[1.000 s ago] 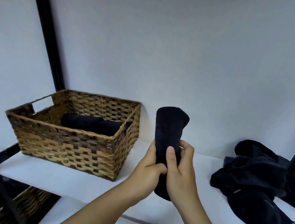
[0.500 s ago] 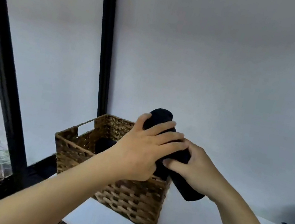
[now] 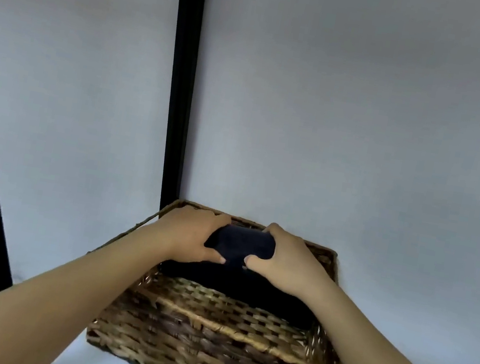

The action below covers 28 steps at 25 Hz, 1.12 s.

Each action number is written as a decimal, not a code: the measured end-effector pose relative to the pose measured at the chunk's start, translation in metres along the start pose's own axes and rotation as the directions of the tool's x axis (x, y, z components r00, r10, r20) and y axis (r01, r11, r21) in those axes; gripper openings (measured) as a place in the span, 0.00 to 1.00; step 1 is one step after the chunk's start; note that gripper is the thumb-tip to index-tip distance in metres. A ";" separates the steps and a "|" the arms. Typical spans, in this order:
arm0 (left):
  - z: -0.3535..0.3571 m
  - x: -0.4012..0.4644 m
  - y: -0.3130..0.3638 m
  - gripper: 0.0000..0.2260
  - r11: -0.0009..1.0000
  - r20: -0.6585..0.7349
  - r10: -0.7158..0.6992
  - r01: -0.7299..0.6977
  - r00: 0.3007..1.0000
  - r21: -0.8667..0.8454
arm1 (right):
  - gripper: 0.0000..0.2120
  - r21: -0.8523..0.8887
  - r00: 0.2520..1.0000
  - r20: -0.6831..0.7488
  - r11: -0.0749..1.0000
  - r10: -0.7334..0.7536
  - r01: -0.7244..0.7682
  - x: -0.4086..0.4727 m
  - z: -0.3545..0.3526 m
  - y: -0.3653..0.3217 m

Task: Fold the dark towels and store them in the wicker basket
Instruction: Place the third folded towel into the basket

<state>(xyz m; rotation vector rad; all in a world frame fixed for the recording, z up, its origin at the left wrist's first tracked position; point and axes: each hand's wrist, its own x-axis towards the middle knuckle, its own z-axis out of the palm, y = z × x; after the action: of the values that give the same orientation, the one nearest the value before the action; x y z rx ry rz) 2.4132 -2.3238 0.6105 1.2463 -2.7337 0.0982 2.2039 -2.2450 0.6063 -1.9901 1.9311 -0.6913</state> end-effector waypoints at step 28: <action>0.094 0.059 -0.068 0.32 0.960 0.515 -0.120 -0.033 0.849 0.277 | 0.41 -0.759 0.881 0.460 0.564 0.110 0.325 0.101 0.132 0.005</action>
<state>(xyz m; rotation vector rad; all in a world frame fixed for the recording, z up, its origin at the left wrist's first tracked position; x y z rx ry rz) 2.4175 -2.4233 0.5267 1.6169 -3.2448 0.1586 2.2675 -2.3619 0.5064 -2.4491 1.9689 0.8430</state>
